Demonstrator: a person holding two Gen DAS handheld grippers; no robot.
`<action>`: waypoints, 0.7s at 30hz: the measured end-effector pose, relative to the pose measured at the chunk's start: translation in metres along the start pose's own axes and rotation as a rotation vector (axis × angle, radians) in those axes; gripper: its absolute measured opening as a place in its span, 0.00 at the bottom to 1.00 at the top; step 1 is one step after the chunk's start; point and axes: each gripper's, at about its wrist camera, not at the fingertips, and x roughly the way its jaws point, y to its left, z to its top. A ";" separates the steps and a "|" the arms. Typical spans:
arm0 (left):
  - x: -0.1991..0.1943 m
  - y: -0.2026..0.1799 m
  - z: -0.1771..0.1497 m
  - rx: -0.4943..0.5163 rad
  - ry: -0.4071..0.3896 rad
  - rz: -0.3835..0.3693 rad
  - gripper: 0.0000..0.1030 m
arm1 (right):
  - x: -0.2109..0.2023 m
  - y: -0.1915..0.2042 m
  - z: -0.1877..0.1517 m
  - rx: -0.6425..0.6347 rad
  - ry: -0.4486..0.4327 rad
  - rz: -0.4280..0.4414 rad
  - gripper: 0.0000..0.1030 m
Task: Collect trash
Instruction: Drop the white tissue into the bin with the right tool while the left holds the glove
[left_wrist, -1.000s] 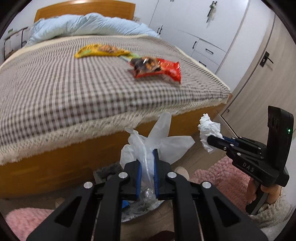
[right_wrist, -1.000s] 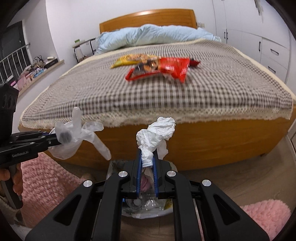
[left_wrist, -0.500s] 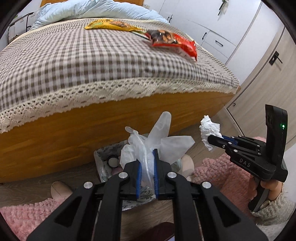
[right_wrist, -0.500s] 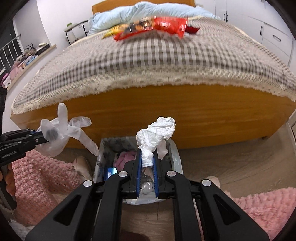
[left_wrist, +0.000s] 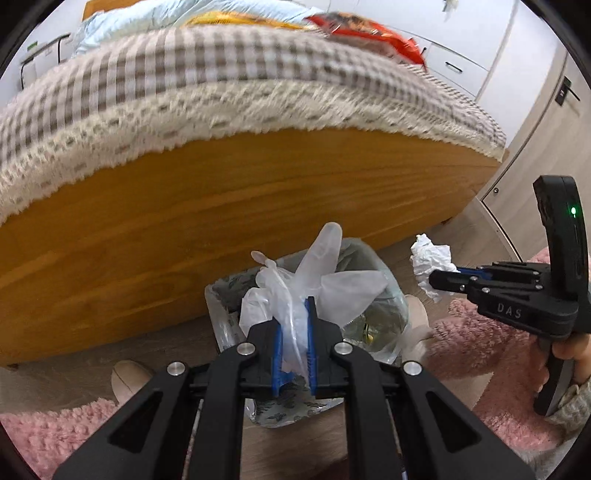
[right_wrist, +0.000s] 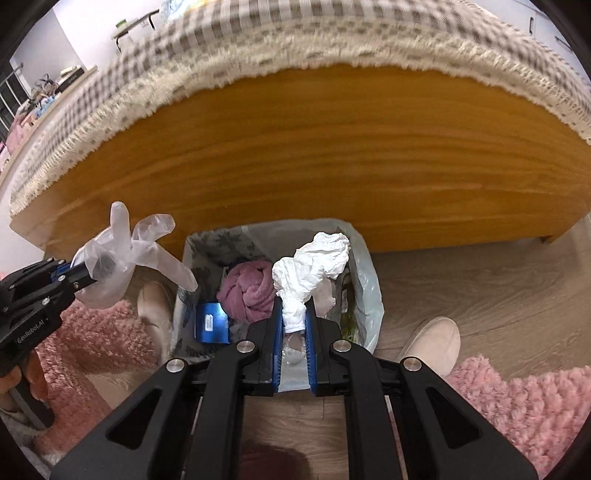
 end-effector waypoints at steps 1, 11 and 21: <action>0.003 0.002 0.000 -0.007 0.008 0.000 0.08 | 0.004 0.000 0.001 0.001 0.012 0.000 0.11; 0.036 0.011 -0.008 -0.070 0.105 -0.027 0.08 | 0.043 -0.007 0.000 0.066 0.123 0.007 0.11; 0.064 0.007 -0.009 -0.094 0.169 0.005 0.08 | 0.073 -0.018 0.000 0.154 0.220 -0.011 0.11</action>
